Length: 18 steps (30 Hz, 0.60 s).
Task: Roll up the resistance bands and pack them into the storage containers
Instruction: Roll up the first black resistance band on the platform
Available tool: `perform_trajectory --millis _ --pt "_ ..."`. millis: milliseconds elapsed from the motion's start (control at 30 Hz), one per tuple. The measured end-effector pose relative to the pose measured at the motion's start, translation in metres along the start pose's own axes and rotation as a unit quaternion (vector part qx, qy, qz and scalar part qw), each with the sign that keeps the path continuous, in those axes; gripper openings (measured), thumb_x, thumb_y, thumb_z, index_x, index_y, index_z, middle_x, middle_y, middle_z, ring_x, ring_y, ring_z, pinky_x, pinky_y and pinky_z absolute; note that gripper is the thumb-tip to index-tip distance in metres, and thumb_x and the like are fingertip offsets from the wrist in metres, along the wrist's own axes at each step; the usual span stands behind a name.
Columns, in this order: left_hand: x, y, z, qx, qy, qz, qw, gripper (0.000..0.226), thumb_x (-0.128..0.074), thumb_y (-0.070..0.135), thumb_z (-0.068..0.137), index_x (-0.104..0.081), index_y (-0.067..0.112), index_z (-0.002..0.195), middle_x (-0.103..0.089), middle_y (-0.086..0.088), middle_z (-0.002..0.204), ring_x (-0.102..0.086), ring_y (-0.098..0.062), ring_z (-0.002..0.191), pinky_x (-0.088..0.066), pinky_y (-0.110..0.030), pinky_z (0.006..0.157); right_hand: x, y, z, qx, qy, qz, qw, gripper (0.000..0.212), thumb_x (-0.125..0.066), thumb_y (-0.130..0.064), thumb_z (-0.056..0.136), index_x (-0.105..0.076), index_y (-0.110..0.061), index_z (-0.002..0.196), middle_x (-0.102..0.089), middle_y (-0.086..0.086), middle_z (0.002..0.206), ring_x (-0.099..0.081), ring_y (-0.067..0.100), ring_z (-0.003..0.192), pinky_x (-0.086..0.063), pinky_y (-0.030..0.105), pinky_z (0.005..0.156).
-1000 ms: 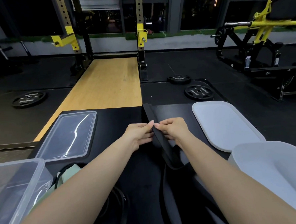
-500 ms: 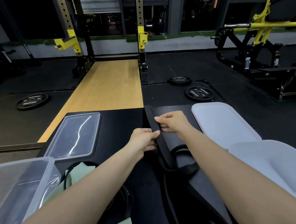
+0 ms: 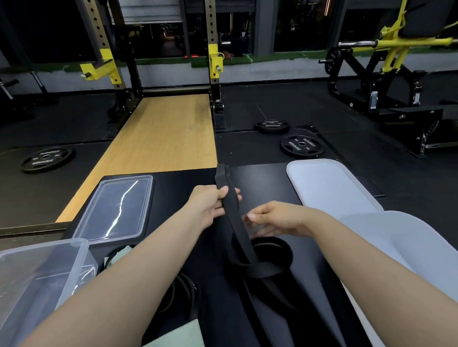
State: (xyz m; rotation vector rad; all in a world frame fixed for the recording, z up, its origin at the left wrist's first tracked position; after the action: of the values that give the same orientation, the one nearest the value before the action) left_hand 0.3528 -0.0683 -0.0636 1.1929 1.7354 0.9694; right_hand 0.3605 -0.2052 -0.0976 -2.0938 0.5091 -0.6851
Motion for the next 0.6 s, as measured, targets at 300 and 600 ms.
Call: perform_trajectory --millis 300,600 --pt "-0.007 0.023 -0.008 0.032 -0.01 -0.076 0.997 0.031 -0.033 0.006 0.101 -0.05 -0.003 0.126 -0.06 -0.011 0.126 -0.059 -0.02 0.112 -0.045 -0.03 0.086 -0.009 -0.003 -0.028 -0.049 -0.018 -0.085 0.995 0.039 -0.045 -0.034 0.099 -0.052 -0.011 0.13 -0.062 0.006 0.117 -0.064 0.014 0.072 -0.056 0.024 0.056" --pt "-0.011 0.014 -0.013 0.061 -0.03 -0.076 0.995 0.033 -0.036 0.011 0.101 -0.051 -0.004 0.127 -0.059 -0.014 0.127 -0.056 -0.019 0.117 -0.044 -0.027 0.087 -0.004 -0.019 -0.013 0.154 0.162 0.147 0.964 0.017 -0.058 -0.023 0.094 -0.067 -0.009 0.097 -0.067 0.01 0.093 -0.062 0.021 0.089 -0.052 0.035 0.094"
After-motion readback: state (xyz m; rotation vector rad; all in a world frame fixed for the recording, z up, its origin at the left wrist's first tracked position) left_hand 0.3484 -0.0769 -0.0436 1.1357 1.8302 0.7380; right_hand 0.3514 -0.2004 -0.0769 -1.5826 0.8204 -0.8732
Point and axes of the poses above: each hand's wrist, its own z-axis towards the middle knuckle, its own x-axis out of the back of the hand, y = z × x, the point moved 8 cm from there along z, towards the middle knuckle
